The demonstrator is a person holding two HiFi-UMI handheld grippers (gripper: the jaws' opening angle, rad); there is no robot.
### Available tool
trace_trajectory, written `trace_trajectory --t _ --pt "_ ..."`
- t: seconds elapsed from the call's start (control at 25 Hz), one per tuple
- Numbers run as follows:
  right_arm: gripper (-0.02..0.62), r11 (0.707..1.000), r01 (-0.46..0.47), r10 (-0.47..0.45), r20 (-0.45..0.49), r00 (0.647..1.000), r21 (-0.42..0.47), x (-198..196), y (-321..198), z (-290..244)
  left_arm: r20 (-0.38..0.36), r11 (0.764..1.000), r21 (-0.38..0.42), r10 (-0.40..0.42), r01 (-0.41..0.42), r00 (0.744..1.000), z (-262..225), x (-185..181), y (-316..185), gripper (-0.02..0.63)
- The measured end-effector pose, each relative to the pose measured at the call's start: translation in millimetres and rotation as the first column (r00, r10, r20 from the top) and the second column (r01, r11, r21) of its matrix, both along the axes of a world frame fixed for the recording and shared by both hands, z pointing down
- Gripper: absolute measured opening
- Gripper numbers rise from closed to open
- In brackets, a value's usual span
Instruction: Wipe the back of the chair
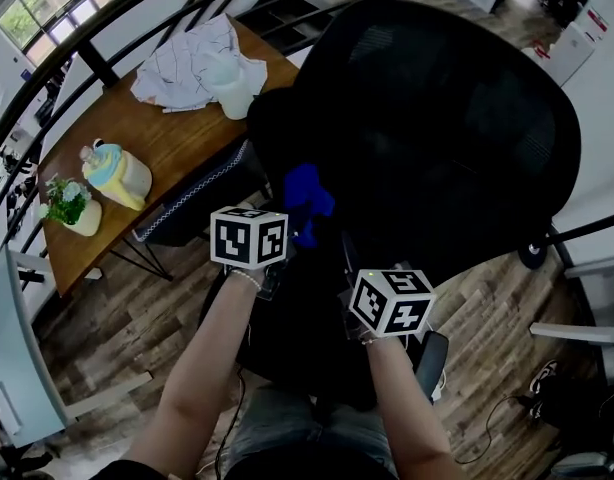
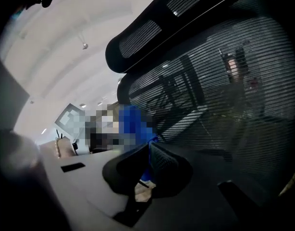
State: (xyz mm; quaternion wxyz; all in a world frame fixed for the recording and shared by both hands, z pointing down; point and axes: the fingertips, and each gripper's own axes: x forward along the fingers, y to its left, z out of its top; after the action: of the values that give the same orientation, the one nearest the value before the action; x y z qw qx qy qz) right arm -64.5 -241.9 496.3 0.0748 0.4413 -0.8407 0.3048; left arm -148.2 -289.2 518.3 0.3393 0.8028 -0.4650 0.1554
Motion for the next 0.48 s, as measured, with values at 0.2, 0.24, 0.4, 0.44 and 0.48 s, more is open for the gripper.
trace_trajectory --t 0.2,0.24,0.4,0.44,0.48 --pt "0.029 0.999 0.040 -0.040 -0.001 0.999 0.000 -18 1 -1 0.017 0.999 -0.003 -0.054 0.054 0.998 2 -27 -3 0.110" --pt "0.029 0.999 0.043 -0.043 -0.002 0.999 -0.001 -20 2 -1 0.020 0.998 -0.003 -0.063 0.063 0.998 3 -32 -4 0.110" --pt "0.029 0.999 0.046 -0.046 -0.006 0.999 -0.004 -21 5 0 0.033 0.992 0.006 -0.122 0.122 0.992 2 -48 -2 0.110" --pt "0.029 0.999 0.043 -0.043 -0.007 0.999 -0.004 -20 6 0 0.031 0.991 0.007 -0.136 0.136 0.990 2 -51 0 0.110" --pt "0.029 0.999 0.037 -0.037 -0.007 0.999 -0.005 -18 7 0 0.030 0.989 0.006 -0.147 0.147 0.989 3 -54 2 0.110"
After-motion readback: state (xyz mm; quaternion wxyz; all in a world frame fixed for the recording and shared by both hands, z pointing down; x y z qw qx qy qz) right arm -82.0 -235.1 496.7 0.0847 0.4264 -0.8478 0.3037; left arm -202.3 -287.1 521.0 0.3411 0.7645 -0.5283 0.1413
